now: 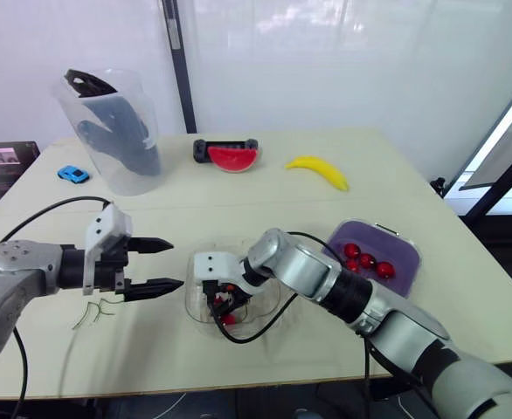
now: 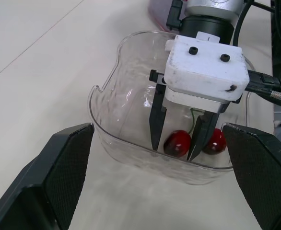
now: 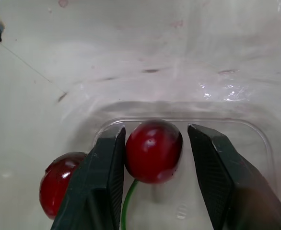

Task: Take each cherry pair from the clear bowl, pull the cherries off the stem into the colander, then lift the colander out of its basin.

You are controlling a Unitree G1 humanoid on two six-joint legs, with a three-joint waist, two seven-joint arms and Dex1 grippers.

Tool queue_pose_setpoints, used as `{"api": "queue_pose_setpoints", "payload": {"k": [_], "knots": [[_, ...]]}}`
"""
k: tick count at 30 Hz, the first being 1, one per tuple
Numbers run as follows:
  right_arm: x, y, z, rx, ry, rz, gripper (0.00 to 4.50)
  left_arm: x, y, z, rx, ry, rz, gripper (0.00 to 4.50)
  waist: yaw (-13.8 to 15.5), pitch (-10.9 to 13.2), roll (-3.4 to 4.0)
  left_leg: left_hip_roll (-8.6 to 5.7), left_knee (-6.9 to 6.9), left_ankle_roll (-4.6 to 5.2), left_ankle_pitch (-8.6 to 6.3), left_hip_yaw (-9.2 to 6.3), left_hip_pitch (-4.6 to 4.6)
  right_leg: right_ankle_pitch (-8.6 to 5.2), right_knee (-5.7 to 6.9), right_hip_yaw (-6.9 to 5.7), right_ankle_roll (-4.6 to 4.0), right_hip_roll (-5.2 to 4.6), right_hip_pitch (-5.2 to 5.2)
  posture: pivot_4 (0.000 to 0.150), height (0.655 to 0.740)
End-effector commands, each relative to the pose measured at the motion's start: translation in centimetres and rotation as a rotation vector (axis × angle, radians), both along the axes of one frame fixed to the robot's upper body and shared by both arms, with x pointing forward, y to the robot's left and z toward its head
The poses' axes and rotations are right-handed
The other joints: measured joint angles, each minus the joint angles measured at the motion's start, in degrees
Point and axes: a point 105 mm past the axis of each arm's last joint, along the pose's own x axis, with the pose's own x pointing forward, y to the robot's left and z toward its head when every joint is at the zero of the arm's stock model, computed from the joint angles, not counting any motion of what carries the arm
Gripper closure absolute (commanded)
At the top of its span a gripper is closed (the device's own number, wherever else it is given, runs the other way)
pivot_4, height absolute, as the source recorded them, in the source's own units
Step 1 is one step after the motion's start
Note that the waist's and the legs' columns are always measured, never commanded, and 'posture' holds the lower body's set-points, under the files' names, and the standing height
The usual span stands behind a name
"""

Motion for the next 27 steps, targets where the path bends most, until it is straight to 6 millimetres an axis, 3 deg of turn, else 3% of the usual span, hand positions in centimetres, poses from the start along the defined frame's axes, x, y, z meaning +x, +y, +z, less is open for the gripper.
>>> {"api": "queue_pose_setpoints", "payload": {"k": [1, 7, 9, 13, 24, 27], "knots": [[-0.3, 0.4, 1.0, 0.035, -0.019, 0.033, 2.35, 0.1, -0.1, 0.8, 0.000, -0.047, -0.006, 0.00, 0.02, 0.00, 0.00, 0.00, 0.00, 0.00, 0.00, 0.00, 0.00, 0.00, 0.00, 0.00, 0.00, 0.00, 0.00, 0.150, 0.7400], [-0.3, 0.1, 1.2, 0.029, -0.021, 0.031, 2.35, 0.3, -0.2, 0.7, 0.001, -0.048, -0.011, 0.00, -0.01, 0.00, 0.00, 0.00, 0.00, 0.00, 0.00, 0.00, 0.00, 0.00, 0.00, 0.00, 0.00, 0.00, 0.00, 0.150, 0.7400], [-0.3, 0.1, 1.4, 0.026, -0.029, 0.038, 3.15, 0.4, -0.3, 0.6, 0.001, -0.049, -0.012, 0.00, 0.01, 0.00, 0.00, -0.01, 0.00, 0.00, 0.00, 0.00, 0.00, 0.00, 0.00, 0.00, 0.00, 0.00, 0.00, 0.150, 0.7400], [-0.6, 0.3, 2.3, 0.035, -0.049, 0.082, 3.15, 0.6, -0.3, 0.6, 0.000, -0.052, -0.013, 0.00, 0.00, 0.00, 0.00, 0.00, 0.00, -0.01, 0.00, 0.00, 0.00, 0.00, 0.00, 0.00, 0.00, 0.00, 0.00, 0.150, 0.7400], [-1.4, 0.8, 4.1, -0.107, -0.289, 0.538, 3.15, 1.0, -0.3, 0.6, 0.000, -0.063, -0.006, 0.00, -0.05, 0.00, 0.00, 0.01, -0.01, -0.01, 0.01, 0.00, 0.00, 0.00, 0.01, -0.01, 0.00, 0.03, -0.01, 0.150, 0.7400], [-0.3, 0.4, 3.7, -0.190, -0.391, 0.608, 3.15, 0.8, -0.2, 0.5, 0.000, -0.060, 0.000, 0.00, -0.02, 0.00, 0.00, 0.00, 0.00, -0.04, 0.02, -0.01, 0.00, 0.00, 0.01, -0.01, 0.00, 0.01, 0.00, 0.150, 0.7400]]}}
